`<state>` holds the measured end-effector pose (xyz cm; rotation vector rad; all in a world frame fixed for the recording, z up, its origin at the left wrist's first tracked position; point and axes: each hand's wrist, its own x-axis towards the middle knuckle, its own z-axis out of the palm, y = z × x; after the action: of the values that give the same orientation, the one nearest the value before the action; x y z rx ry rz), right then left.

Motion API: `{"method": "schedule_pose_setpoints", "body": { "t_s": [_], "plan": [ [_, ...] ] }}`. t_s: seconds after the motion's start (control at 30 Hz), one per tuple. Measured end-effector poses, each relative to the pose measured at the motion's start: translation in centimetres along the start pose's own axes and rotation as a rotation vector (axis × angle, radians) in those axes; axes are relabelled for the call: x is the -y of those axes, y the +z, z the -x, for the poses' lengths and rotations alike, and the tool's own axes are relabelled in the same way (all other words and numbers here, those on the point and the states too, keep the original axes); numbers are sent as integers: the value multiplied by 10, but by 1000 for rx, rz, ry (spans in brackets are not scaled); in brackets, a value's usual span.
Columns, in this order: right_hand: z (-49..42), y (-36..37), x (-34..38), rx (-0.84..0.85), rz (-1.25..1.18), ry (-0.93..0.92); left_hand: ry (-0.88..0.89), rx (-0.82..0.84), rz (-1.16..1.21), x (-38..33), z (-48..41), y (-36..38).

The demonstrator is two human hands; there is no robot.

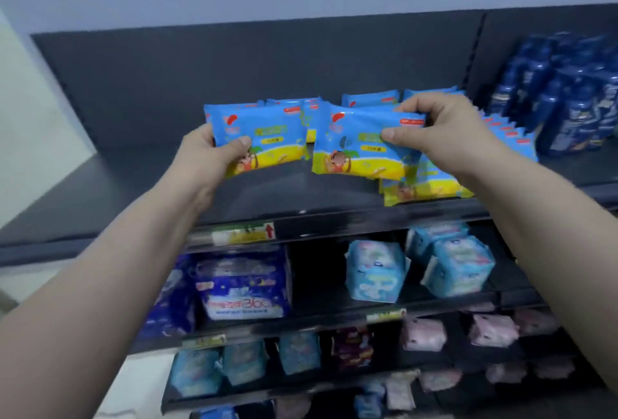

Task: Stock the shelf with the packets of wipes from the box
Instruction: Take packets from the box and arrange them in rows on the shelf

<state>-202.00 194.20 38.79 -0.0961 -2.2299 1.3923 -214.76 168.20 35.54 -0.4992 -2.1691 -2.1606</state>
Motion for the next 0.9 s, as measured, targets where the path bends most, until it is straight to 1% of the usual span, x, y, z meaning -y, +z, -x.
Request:
{"method": "schedule_pose_setpoints", "body": {
  "t_s": [0.1,0.23,0.37,0.53,0.6,0.63,0.7,0.77,0.9],
  "plan": [
    [-37,42,8,-3,54,-3,-26,-28,-46,10,-37,-37],
    [-83,84,-1,1,99,60,-68,-36,-96,24,-81,-66],
    [-126,112,-25,32,170,178,-135,-40,-138,43,-117,-80],
    [-168,132,-56,61,198,274,-264,37,-162,64,-152,-82],
    [-180,137,-66,59,273,242,-251,43,-211,71,-160,-78],
    [-186,139,-69,47,374,208,-221,47,-258,73,-163,-76],
    [-193,145,-75,12,673,120,-148,77,-371,78,-169,-73],
    [-194,151,-75,-1,863,42,-105,78,-471,82,-173,-71],
    [-189,159,-78,-10,981,-45,-41,-45,-638,88,-176,-69]
  ]
}}
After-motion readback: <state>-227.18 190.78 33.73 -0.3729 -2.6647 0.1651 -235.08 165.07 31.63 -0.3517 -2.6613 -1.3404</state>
